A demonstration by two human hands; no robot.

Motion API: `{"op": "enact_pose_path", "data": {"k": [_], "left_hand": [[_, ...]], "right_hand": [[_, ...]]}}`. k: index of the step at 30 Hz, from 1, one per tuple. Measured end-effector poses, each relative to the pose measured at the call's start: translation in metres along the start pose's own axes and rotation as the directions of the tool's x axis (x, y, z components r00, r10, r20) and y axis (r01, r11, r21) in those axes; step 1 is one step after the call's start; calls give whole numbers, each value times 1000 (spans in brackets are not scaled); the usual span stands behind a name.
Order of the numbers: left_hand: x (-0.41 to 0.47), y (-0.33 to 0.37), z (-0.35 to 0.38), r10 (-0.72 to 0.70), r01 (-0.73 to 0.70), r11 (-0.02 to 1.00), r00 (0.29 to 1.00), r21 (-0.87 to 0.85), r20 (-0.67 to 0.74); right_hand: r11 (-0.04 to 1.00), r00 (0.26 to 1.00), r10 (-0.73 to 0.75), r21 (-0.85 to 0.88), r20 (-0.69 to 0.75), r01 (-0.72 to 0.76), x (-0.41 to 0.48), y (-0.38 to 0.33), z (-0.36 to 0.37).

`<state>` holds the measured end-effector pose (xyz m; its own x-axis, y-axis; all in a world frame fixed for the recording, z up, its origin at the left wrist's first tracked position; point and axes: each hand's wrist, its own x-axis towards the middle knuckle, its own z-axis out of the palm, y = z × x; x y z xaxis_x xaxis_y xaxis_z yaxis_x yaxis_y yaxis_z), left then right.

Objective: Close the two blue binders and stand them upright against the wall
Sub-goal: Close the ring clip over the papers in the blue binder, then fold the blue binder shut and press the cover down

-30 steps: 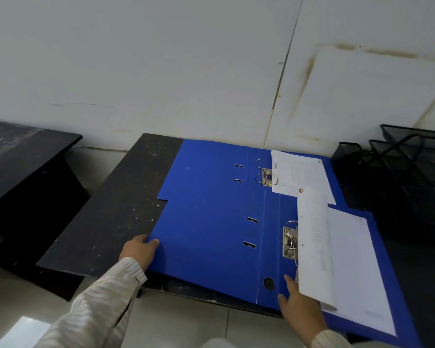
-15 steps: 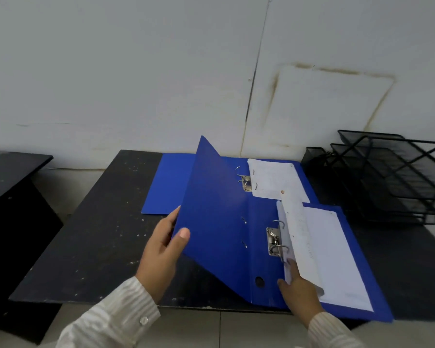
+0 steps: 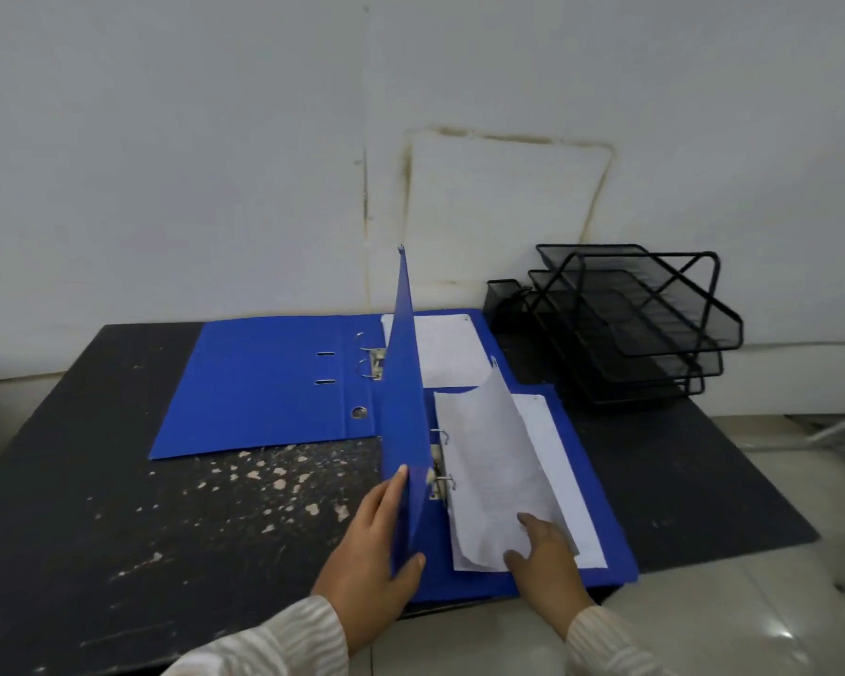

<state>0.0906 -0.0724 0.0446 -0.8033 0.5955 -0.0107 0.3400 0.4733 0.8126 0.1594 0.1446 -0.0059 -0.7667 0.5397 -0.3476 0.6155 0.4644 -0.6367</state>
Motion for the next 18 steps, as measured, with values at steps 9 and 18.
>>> {"op": "enact_pose_path", "data": {"k": [9,18], "left_hand": [[28,30,54,-11,-27,935,994,354,104],[59,61,101,-203,-49,767,927,640,315]], "right_hand": [[992,996,88,93,31,-90,19,50,-53],[424,976,186,886,116,-187,39,84,-95]]}}
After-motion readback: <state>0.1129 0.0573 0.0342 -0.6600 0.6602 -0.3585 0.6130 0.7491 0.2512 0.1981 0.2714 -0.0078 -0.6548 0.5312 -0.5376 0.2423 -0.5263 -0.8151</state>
